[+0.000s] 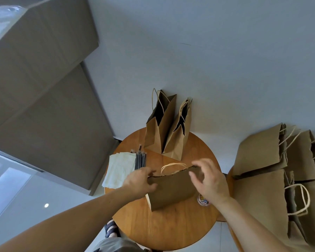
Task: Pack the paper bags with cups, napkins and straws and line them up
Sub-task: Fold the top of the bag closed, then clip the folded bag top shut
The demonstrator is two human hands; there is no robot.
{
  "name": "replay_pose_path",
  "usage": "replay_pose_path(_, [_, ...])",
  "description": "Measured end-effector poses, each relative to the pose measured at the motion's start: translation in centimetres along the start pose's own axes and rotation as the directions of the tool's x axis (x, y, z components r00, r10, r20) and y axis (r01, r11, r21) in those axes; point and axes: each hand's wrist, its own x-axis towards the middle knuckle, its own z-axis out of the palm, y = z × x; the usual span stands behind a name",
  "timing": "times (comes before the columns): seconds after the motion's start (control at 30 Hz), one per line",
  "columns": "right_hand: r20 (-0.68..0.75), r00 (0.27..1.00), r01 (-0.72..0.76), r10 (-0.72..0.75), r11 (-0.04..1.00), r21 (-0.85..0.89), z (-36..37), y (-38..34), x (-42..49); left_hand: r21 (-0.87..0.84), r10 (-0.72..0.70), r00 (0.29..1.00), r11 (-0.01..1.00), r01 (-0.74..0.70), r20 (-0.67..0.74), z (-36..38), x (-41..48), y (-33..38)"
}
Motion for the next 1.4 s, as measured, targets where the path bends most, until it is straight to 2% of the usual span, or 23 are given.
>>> replay_pose_path(0.1, [0.162,0.941,-0.29,0.298,0.954,-0.072,0.3,1.3,0.8,-0.031,-0.08,0.996,0.996,0.079,-0.026,0.2,-1.0,-1.3])
replay_pose_path(0.17, [0.329,0.869,-0.396,0.369,0.918,0.015,1.0,1.7,1.1,-0.039,-0.124,0.992,0.992,0.123,-0.025,0.5,-1.5,-1.5])
replay_pose_path(0.23, [0.414,0.83,-0.446,0.374,0.891,0.089,1.5,2.0,1.0,-0.045,-0.141,0.99,0.989,0.141,-0.017,0.6,-1.9,-1.4])
replay_pose_path(0.33, [0.385,0.835,-0.475,0.394,0.869,0.139,1.2,2.1,1.0,-0.075,-0.16,0.987,0.985,0.158,-0.025,0.5,-2.5,-1.0])
replay_pose_path(0.57, [0.224,0.902,-0.416,0.37,0.883,0.216,-0.6,-1.0,0.5,-0.196,-0.118,0.989,0.976,0.099,-0.09,-3.2,-5.8,-0.3])
replay_pose_path(0.77, [0.105,0.926,-0.373,0.361,0.843,0.388,-0.9,-8.5,0.6,-0.378,-0.107,0.97,0.926,0.017,-0.218,-7.6,-11.4,-1.8])
replay_pose_path(0.9, [0.071,0.942,-0.321,0.328,0.818,0.477,-1.2,-15.2,0.7,-0.537,-0.143,0.933,0.841,-0.06,-0.329,-10.1,-16.7,-4.6])
replay_pose_path(1.1, [0.039,0.98,-0.181,0.194,0.796,0.578,-1.1,-28.3,1.6,-0.656,-0.248,0.806,0.723,-0.215,-0.538,-15.9,-26.2,-10.1])
replay_pose_path(1.27, [0.004,0.998,-0.049,0.06,0.769,0.637,0.0,-40.2,2.1,-0.692,-0.354,0.657,0.622,-0.366,-0.665,-21.1,-34.5,-14.7])
replay_pose_path(1.4, [0.03,0.999,-0.004,-0.027,0.681,0.732,1.4,-48.8,2.5,-0.656,-0.414,0.522,0.593,-0.467,-0.746,-24.8,-40.8,-18.2])
